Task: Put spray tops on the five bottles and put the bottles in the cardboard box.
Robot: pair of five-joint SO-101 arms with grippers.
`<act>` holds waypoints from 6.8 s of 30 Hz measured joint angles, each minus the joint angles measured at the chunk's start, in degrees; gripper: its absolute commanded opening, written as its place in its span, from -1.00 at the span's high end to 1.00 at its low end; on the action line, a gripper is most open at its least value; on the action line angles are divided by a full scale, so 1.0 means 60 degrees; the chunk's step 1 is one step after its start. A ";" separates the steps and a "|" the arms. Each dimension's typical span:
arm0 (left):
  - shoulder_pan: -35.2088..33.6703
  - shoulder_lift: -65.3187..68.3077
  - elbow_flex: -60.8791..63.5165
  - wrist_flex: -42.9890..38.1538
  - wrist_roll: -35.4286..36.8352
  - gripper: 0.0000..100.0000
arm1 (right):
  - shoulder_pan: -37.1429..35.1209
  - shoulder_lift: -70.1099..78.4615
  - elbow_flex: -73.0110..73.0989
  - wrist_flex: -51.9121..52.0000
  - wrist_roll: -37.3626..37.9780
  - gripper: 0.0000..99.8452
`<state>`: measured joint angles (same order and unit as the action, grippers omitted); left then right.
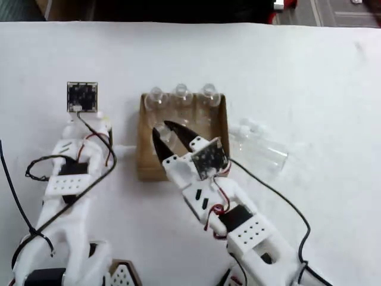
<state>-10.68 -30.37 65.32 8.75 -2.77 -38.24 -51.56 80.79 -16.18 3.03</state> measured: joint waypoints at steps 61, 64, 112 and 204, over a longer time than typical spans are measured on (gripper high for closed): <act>0.0000 0.0000 0.0000 0.0000 0.0000 0.96 | 0.0073 0.3516 -0.0513 -0.2652 -0.0088 0.68; 0.0000 0.0000 0.0000 0.0000 0.0000 0.96 | 0.0073 0.3516 -0.0513 -0.2491 -0.0088 0.68; 0.0000 0.0000 0.0000 0.0000 0.0000 0.96 | 0.4264 -0.7341 0.1846 0.4000 -0.1802 0.67; 0.0000 0.0000 0.0000 0.0000 0.0000 0.96 | 0.4337 -0.7355 0.1963 0.4059 -0.1802 0.67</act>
<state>-10.68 -30.37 65.32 8.75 -2.77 -12.22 -95.69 92.57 8.18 -7.78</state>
